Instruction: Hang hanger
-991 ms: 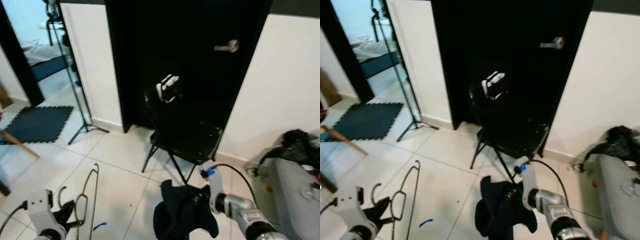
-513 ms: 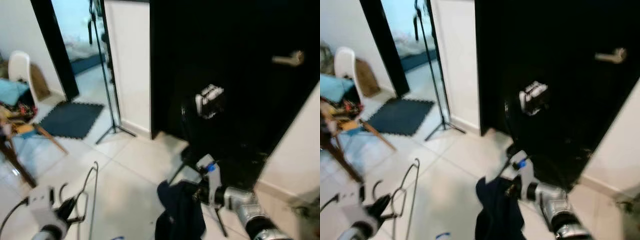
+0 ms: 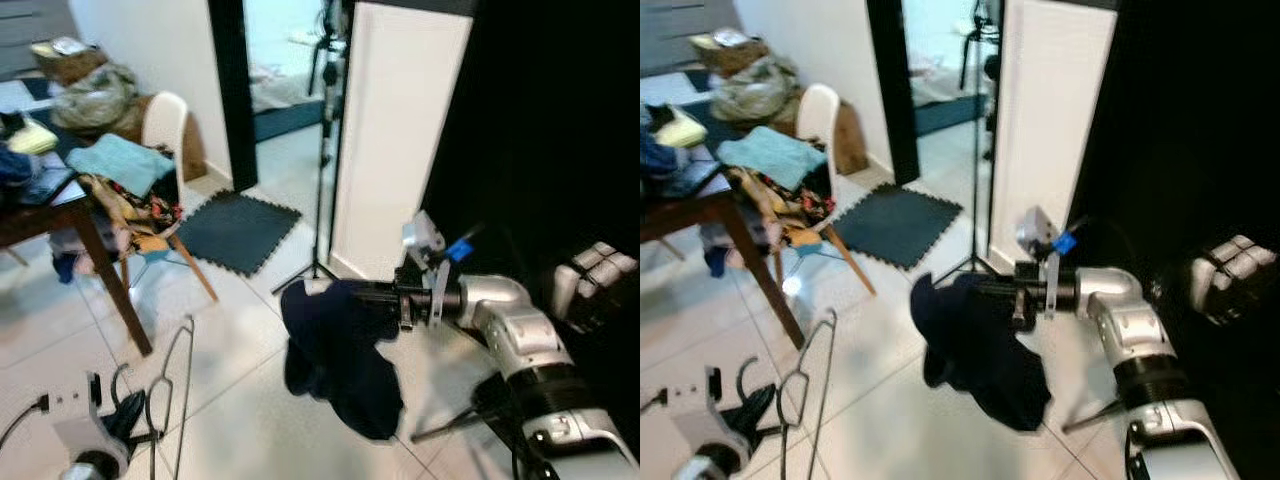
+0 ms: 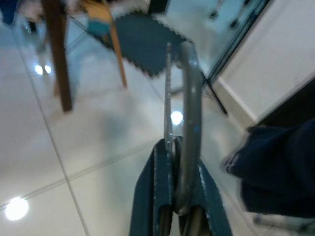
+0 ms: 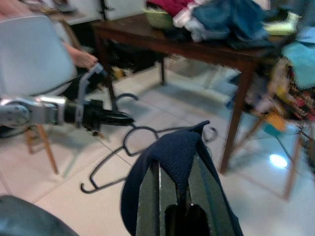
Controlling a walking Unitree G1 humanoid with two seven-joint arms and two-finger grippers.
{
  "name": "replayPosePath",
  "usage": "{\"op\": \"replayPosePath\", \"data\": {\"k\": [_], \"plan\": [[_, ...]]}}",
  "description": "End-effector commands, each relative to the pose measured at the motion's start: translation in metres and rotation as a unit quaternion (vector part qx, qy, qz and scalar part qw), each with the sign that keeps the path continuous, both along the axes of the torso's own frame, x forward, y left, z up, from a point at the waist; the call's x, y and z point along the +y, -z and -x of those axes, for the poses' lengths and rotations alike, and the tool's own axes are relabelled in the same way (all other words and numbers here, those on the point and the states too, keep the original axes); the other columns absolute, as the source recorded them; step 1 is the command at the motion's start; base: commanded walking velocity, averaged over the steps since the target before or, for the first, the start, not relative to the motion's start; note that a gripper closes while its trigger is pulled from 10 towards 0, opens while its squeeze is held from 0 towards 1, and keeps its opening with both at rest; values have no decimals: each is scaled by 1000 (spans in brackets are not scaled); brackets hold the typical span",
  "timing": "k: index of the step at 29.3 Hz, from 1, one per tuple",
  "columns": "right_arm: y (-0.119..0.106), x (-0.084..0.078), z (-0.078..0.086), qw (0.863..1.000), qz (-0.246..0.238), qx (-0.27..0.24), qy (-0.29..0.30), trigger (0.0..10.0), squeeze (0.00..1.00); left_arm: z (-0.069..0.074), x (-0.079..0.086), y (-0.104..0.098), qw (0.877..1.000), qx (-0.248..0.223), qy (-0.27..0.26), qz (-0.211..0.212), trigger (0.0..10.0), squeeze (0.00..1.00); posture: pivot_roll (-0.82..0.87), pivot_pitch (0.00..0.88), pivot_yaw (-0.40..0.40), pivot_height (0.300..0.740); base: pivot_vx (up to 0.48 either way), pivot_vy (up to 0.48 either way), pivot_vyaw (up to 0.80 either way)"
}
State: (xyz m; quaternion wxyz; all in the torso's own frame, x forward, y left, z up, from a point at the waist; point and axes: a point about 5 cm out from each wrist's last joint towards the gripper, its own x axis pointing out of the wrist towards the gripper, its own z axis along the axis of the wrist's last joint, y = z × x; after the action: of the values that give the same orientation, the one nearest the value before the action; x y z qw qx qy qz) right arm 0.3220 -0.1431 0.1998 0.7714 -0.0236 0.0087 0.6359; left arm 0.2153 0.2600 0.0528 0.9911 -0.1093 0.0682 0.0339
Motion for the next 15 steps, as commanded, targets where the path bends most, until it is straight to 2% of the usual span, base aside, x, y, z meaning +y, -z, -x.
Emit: {"op": "replayPosePath", "data": {"k": [1,3,4,8,10,11,13,14,15], "plan": [[-19,9,1,999,-27,-29,-19,10000,0,0,9,-9,1000,-9,-10,-8,10000,0,-5,0,-34,736,480,0,725],[-27,16,5,998,-42,-36,-27,10000,0,-4,12,-24,999,-32,-10,-18,10000,0,-5,0,-34,736,480,0,725],[-27,16,5,998,-42,-36,-27,10000,0,-4,12,-24,999,-32,-10,-18,10000,0,-5,0,-34,736,480,0,725],[-61,50,12,992,-96,-75,-40,10000,0,-29,10,-103,987,-149,10,-64,10000,0,19,0,-35,736,480,0,725],[-76,60,11,989,-118,-90,-29,10000,0,-37,6,-127,980,-185,13,-76,10000,0,16,0,-32,736,480,0,725],[-76,60,11,989,-118,-90,-29,10000,0,-37,6,-127,980,-185,13,-76,10000,0,16,0,-32,736,480,0,725],[-87,67,9,986,-134,-100,-16,10000,0,-41,2,-145,974,-210,14,-83,10000,0,16,0,-31,736,480,0,725],[-87,67,9,986,-134,-100,-16,10000,0,-41,2,-145,974,-210,14,-83,10000,0,16,0,-31,736,480,0,725],[-92,70,9,984,-141,-107,-11,10000,0,-43,0,-154,971,-223,15,-87,10000,0,16,0,-31,736,480,0,725]]}}
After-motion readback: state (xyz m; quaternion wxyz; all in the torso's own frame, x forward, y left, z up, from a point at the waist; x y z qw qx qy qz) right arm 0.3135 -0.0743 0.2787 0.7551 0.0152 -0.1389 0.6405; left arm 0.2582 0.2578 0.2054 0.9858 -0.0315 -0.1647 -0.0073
